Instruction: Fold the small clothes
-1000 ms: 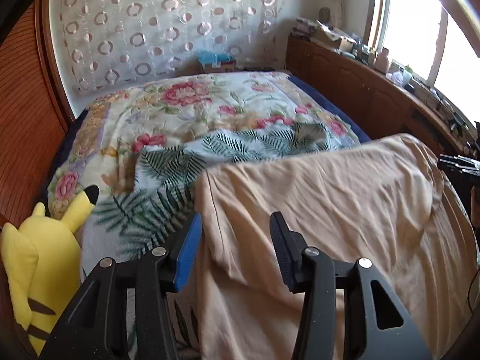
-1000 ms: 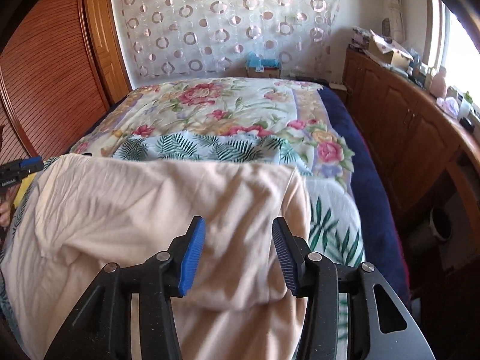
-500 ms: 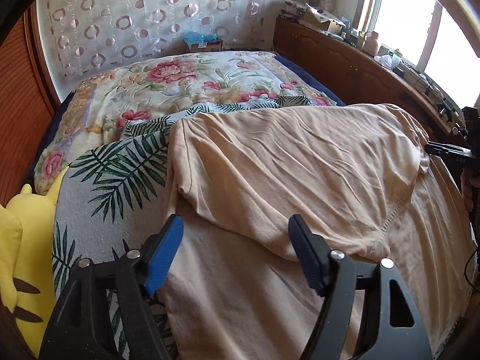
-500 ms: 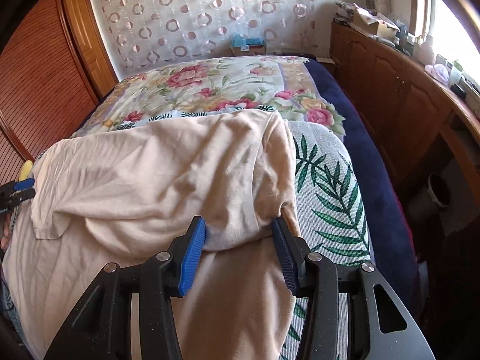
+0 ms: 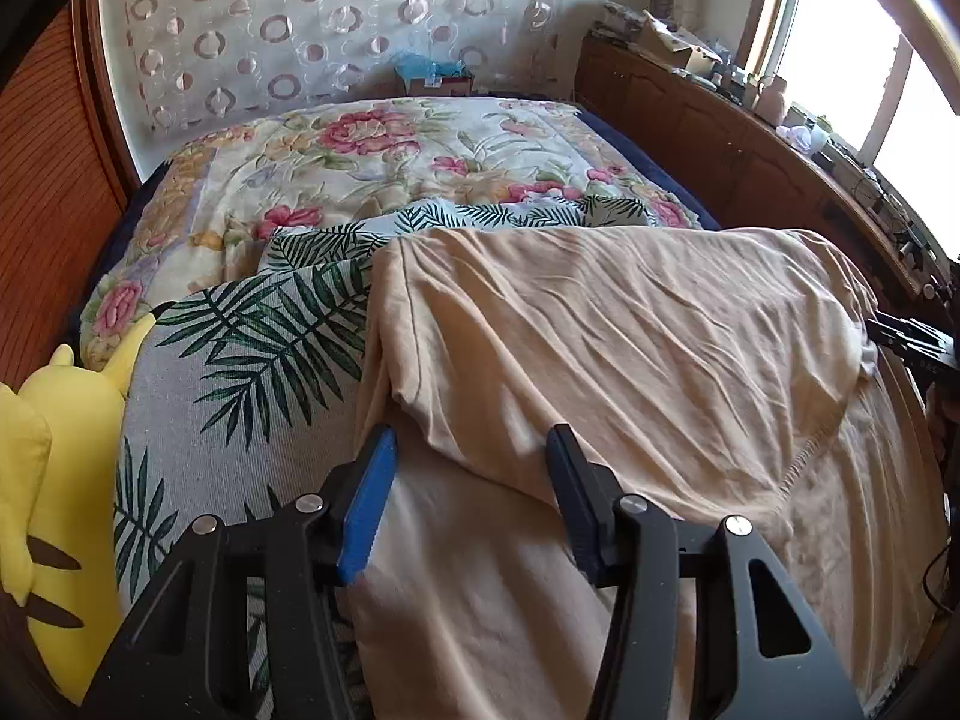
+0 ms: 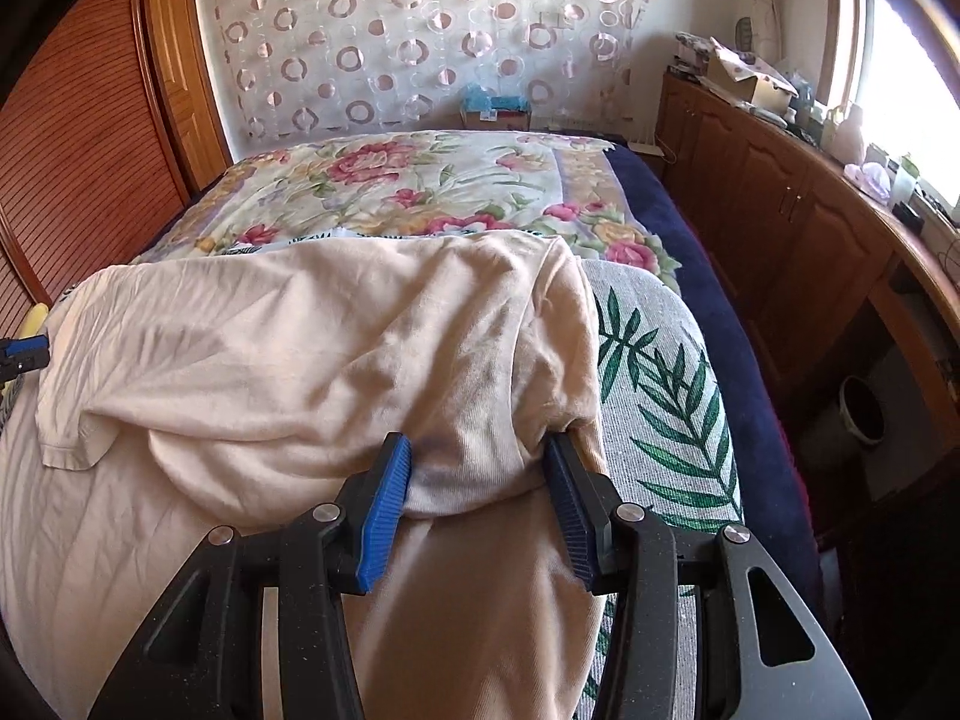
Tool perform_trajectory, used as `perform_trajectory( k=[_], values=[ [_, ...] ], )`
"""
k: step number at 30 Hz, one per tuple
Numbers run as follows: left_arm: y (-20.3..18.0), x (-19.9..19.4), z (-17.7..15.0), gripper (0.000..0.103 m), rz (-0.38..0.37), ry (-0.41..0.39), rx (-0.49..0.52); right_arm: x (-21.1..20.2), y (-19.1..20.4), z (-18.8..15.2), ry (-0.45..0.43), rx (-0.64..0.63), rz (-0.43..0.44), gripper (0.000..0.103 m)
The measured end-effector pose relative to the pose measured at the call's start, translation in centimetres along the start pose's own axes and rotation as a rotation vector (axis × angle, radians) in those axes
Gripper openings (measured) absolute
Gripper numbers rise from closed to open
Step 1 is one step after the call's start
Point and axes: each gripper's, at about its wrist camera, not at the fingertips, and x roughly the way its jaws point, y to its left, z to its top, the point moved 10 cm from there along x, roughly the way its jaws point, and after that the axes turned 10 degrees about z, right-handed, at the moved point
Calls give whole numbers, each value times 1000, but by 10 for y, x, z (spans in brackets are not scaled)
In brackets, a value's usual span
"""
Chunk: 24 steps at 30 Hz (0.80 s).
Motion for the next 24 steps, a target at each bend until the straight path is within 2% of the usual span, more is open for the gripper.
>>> perform_trajectory(
  k=[2, 4, 5, 6, 7, 9, 13, 15, 16, 17, 20, 24],
  values=[
    [2, 3, 4, 53, -4, -5, -8, 4, 1, 3, 1, -2, 0, 49],
    [5, 5, 10, 44, -20, -9, -29, 8, 1, 5, 0, 0, 3, 49],
    [5, 7, 12, 31, -38, -5, -43, 7, 1, 4, -1, 4, 8, 49],
    [4, 9, 15, 24, -65, 3, -55, 10, 2, 6, -2, 6, 11, 49],
    [3, 10, 17, 22, -72, 3, -60, 11, 3, 6, -2, 7, 12, 49],
    [3, 10, 21, 7, -60, -12, -56, 14, 4, 7, -1, 4, 9, 49],
    [0, 0, 27, 5, -52, -61, -48, 15, 4, 7, 2, -5, 0, 48],
    [0, -4, 31, 5, -53, -74, -48, 14, 2, 9, 19, -56, -32, 32],
    [-1, -8, 34, 5, -49, -83, -49, 14, 3, 11, 30, -58, -9, 15],
    [-1, -12, 37, 5, -50, -96, -52, 15, 4, 13, 36, -53, 12, 9],
    [-1, -28, 45, 5, -78, -146, -75, 10, 8, 24, 3, -97, -3, 7],
    [3, -45, 53, 5, -67, -190, -86, -2, 12, 37, -62, -108, 11, 7]
  ],
)
